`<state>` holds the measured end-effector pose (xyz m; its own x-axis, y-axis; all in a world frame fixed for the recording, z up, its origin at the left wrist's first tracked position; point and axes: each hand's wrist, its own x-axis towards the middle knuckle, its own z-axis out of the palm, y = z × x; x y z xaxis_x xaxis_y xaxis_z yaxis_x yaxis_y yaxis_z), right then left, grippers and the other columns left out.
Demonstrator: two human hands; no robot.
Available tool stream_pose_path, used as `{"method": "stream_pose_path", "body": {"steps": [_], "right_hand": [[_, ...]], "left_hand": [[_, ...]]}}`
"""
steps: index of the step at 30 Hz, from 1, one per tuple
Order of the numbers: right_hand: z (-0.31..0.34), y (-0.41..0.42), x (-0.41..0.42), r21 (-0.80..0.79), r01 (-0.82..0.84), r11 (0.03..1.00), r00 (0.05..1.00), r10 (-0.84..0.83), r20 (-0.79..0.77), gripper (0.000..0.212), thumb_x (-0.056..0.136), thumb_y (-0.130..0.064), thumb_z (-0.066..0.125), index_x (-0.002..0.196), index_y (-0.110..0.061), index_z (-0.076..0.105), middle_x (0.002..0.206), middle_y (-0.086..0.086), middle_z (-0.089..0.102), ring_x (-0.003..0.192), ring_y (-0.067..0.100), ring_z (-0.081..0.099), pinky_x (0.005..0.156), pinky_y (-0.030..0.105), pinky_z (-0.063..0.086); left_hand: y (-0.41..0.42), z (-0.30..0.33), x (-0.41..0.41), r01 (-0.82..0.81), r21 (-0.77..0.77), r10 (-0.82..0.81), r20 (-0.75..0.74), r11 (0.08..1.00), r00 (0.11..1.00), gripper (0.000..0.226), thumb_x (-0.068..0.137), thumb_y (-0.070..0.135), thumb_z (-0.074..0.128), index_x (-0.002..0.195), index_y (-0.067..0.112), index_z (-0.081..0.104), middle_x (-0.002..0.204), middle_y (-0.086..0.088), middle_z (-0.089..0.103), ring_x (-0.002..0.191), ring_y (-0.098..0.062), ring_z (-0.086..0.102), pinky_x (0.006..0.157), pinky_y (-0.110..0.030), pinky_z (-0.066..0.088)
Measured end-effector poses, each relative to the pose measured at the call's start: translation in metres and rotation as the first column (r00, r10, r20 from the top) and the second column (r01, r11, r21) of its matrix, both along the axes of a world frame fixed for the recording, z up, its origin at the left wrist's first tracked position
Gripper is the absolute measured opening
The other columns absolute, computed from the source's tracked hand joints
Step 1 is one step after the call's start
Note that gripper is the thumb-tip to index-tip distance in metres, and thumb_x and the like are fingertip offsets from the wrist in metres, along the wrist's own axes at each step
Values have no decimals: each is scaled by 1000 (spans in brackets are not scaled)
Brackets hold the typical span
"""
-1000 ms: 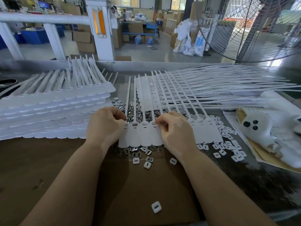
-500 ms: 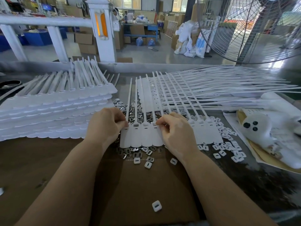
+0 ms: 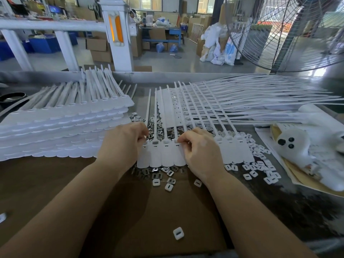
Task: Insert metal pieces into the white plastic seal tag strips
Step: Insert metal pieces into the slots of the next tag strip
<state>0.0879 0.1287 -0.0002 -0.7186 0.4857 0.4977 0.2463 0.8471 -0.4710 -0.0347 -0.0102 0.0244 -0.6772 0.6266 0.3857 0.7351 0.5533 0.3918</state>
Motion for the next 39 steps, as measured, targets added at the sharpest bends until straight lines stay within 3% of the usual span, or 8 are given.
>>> {"method": "stream_pose_path", "body": {"steps": [3,7,11,19,26,31,34,39], "right_hand": [[0,0,0,2,-1,1000,1000,1,5,14,87,-11,56,90,-13,70,91,2,63,92,19,54,85,28,42],[0,-1,0,4,0,1000,1000,0,10,14,88,-12,56,91,-14,70,91,2,62,92,18,53,85,29,42],[0,0,-1,10,2,1000,1000,-2,10,14,87,-12,56,90,-13,70,90,2,62,91,20,54,83,28,40],[0,0,-2,23,6,1000,1000,-6,18,14,87,-12,56,90,-14,69,90,2,62,91,19,53,83,30,42],[0,-1,-1,23,10,1000,1000,-10,19,16,88,-12,54,92,-14,69,93,1,63,93,18,53,84,27,41],[0,-1,0,15,2,1000,1000,-3,23,15,89,-13,55,93,-14,69,93,1,62,93,17,52,84,24,38],[1,-1,0,17,2,1000,1000,-3,17,14,88,-11,56,91,-13,70,92,2,63,92,18,54,83,24,40],[1,-1,0,5,1,1000,1000,-1,10,14,87,-10,56,90,-12,70,90,2,62,90,18,54,81,24,40]], "left_hand": [[1,-6,5,19,-177,-42,-131,984,990,20,90,13,51,106,25,52,93,-1,67,81,-22,61,73,-39,52],[6,-6,8,-50,-375,-69,-297,926,952,23,89,9,52,103,25,43,81,4,57,69,-17,55,60,-32,52],[9,0,15,-128,-506,-70,-355,853,932,28,83,1,51,94,22,37,63,6,36,60,-17,45,40,-24,25],[16,8,38,-111,-670,-154,-324,734,934,38,82,-5,50,117,10,40,83,-2,57,83,-23,64,47,-26,32],[7,0,53,-14,-574,-75,-131,819,989,52,88,8,52,134,10,28,128,-11,48,113,-24,52,88,-33,46],[0,5,29,-92,-261,105,34,961,994,37,92,5,43,123,21,53,106,-4,67,95,-23,60,80,-33,49],[-2,5,14,-140,-77,151,171,987,974,20,90,10,56,97,24,69,97,1,70,85,-16,60,72,-24,42],[1,3,3,-159,55,134,318,986,939,18,79,13,72,71,27,64,68,13,61,73,-10,59,64,-21,41]]}}
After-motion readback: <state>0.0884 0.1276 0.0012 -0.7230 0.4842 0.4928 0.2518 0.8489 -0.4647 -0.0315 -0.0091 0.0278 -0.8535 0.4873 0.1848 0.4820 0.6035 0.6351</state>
